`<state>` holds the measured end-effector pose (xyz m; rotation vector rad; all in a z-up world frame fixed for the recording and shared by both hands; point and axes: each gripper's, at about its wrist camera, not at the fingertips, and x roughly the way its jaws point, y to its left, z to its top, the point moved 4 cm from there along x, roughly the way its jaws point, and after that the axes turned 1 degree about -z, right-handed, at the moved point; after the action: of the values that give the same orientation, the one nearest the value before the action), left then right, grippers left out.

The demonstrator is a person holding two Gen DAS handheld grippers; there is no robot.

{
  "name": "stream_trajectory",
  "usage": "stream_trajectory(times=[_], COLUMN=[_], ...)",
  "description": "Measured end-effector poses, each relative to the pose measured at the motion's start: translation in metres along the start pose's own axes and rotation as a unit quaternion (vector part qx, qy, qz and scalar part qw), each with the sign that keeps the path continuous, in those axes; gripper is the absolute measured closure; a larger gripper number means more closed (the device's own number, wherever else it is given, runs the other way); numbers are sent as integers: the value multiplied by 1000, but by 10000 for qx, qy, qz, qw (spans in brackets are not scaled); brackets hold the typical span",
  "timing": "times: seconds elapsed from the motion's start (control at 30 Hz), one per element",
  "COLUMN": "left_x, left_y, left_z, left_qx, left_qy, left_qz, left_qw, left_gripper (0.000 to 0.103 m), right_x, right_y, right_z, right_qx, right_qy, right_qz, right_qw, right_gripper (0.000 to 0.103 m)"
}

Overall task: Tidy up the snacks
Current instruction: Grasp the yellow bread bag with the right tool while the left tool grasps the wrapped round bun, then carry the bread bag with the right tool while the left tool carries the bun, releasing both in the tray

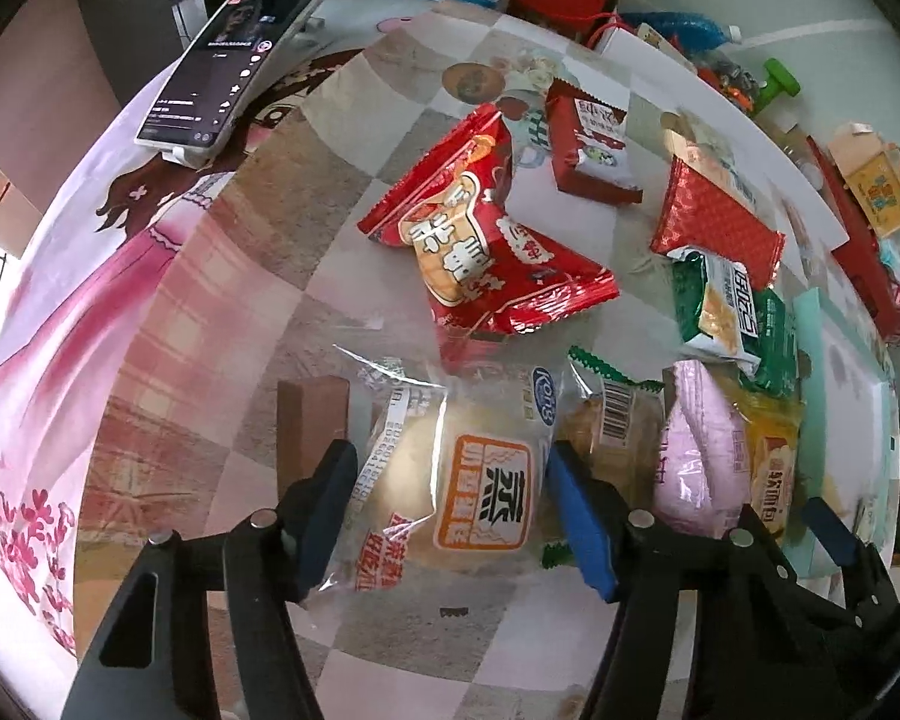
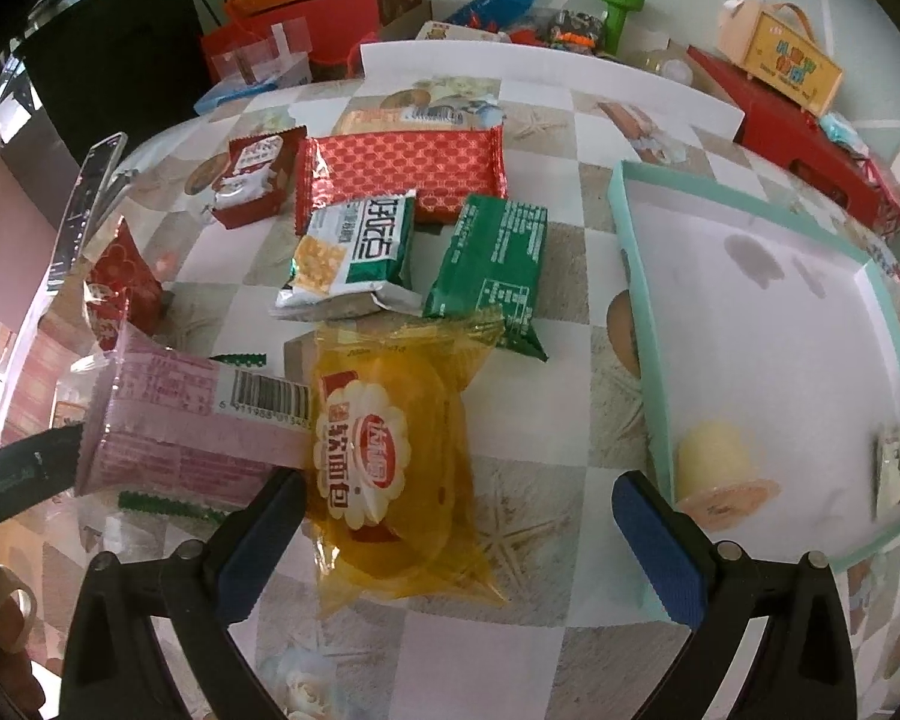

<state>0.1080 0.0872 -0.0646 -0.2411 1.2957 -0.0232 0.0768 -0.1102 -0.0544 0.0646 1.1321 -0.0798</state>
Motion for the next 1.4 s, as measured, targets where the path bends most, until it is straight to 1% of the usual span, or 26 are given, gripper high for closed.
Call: stream_trajectory(times=[0.23, 0.33, 0.5, 0.6, 0.67, 0.77, 0.93, 1.0, 1.03, 1.07, 1.1, 1.17, 1.23, 1.4], left_x=[5, 6, 6, 7, 7, 11, 18, 19, 20, 20, 20, 19, 19, 15], left_y=[-4, -7, -8, -8, -9, -10, -13, -16, -17, -18, -19, -24, -26, -30], left_z=[4, 5, 5, 6, 6, 7, 6, 6, 6, 6, 6, 6, 6, 7], left_qx=[14, 36, 36, 65, 85, 86, 165, 238, 250, 273, 289, 320, 362, 403], left_qy=[16, 10, 6, 9, 14, 49, 132, 110, 109, 105, 93, 79, 58, -31], left_qz=[35, 72, 87, 111, 111, 112, 206, 275, 279, 287, 291, 237, 231, 200], left_qw=[10000, 10000, 10000, 9999, 9999, 9999, 9996, 9993, 9992, 9992, 9991, 9992, 9991, 9990], left_gripper=[38, 38, 38, 38, 38, 38, 38, 38, 38, 42, 43, 45, 45, 46], right_x=[-2, -2, 7, 15, 20, 21, 22, 21, 20, 19, 19, 19, 19, 20], right_y=[9, 10, 10, 12, 17, 22, 20, 16, 13, 11, 9, 3, -3, -3], right_z=[1, 1, -2, -4, -6, -6, -5, -3, -3, -2, -2, 1, 3, 4], right_qx=[-141, -186, -207, -291, -383, -533, -469, -412, -364, -333, -292, -240, -183, -97], right_qy=[-154, -196, -122, -33, 35, -50, -108, -120, -132, -143, -154, -166, -169, -164], right_qz=[85, 114, 105, 133, 182, 133, 153, 127, 130, 133, 153, 175, 201, 235], right_qw=[9997, 9996, 9997, 9995, 9991, 9985, 9987, 9990, 9992, 9993, 9993, 9994, 9995, 9995], right_gripper=[4, 7, 9, 14, 20, 21, 21, 26, 30, 35, 37, 46, 50, 54])
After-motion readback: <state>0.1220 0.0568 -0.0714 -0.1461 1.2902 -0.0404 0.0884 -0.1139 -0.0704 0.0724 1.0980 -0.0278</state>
